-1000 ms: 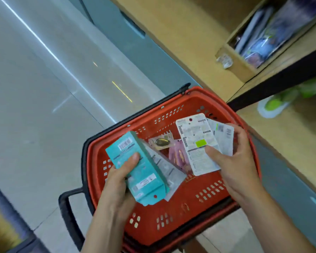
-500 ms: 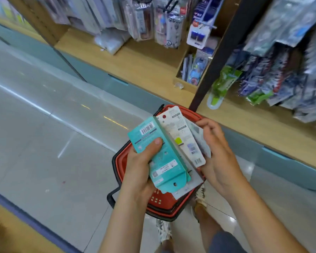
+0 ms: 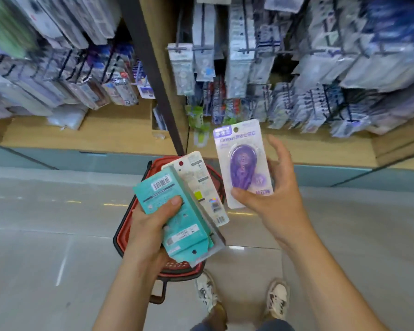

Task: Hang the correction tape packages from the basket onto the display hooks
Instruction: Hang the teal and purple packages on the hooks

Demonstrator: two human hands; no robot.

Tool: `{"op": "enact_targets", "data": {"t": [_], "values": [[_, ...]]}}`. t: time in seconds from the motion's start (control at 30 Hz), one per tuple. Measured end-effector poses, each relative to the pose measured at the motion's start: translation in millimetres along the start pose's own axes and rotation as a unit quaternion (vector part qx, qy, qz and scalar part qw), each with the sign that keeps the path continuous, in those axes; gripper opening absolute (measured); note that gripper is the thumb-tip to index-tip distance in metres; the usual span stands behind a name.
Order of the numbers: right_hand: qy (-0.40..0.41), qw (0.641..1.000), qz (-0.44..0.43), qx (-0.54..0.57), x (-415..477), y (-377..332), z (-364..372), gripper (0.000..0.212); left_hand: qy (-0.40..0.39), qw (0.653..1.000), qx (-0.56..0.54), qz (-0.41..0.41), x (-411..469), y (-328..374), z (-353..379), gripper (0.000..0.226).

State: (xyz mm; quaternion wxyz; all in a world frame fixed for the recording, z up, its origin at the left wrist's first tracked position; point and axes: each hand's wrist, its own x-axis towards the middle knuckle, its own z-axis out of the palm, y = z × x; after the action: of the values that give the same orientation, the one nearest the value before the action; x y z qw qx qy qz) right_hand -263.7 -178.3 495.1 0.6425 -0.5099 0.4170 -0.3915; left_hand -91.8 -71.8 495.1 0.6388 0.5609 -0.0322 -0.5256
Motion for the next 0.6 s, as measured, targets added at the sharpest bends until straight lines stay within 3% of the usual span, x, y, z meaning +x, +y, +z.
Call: {"op": "enact_targets", "data": {"t": [0.07,0.13,0.17,0.2,0.23,0.3,0.33,0.4,0.43,0.5,0.6], "values": [[0.025,0.999,0.011,0.021,-7.7,-9.1,-31.0,0.094,0.016,0.993,0.1,0.067,-14.3,3.0,25.8,0.07],[0.049,0.998,0.024,0.021,-18.3,-19.5,-60.7,0.069,0.013,0.96,0.233,0.153,-31.9,4.2,58.2,0.06],[0.061,0.997,0.046,0.029,-24.7,-26.4,-74.4,0.051,-0.019,0.926,0.305,0.22,-42.0,4.7,74.5,0.062],[0.07,0.993,0.075,0.054,-31.4,-34.3,-90.0,0.035,-0.078,0.866,0.382,0.313,-51.5,3.8,90.9,0.066],[0.075,0.987,0.108,0.087,-38.1,-44.1,-106.3,0.025,-0.15,0.773,0.46,0.41,-59.7,1.1,106.4,0.068],[0.054,0.972,0.166,0.155,-53.5,-62.3,-145.3,0.017,-0.271,0.547,0.561,0.559,-74.5,-10.6,137.3,0.058],[0.029,0.967,0.184,0.172,-61.9,-71.0,-166.2,0.028,-0.309,0.452,0.582,0.601,-82.5,-17.2,154.2,0.046],[-0.041,0.965,0.202,0.16,-79.2,-88.4,-204.4,0.064,-0.348,0.311,0.587,0.662,-101.8,-29.4,189.2,0.025],[-0.077,0.966,0.191,0.156,-88.1,-97.0,-221.5,0.069,-0.363,0.263,0.581,0.679,-111.0,-36.7,204.6,0.021],[-0.128,0.966,0.15,0.167,-104.1,-113.6,-253.4,0.055,-0.396,0.203,0.56,0.699,-128.7,-49.9,235.5,0.018],[-0.101,0.963,0.139,0.208,-122.6,-130.5,-290.7,0.039,-0.42,0.16,0.541,0.711,-145.0,-64.5,275.7,0.016]]}}
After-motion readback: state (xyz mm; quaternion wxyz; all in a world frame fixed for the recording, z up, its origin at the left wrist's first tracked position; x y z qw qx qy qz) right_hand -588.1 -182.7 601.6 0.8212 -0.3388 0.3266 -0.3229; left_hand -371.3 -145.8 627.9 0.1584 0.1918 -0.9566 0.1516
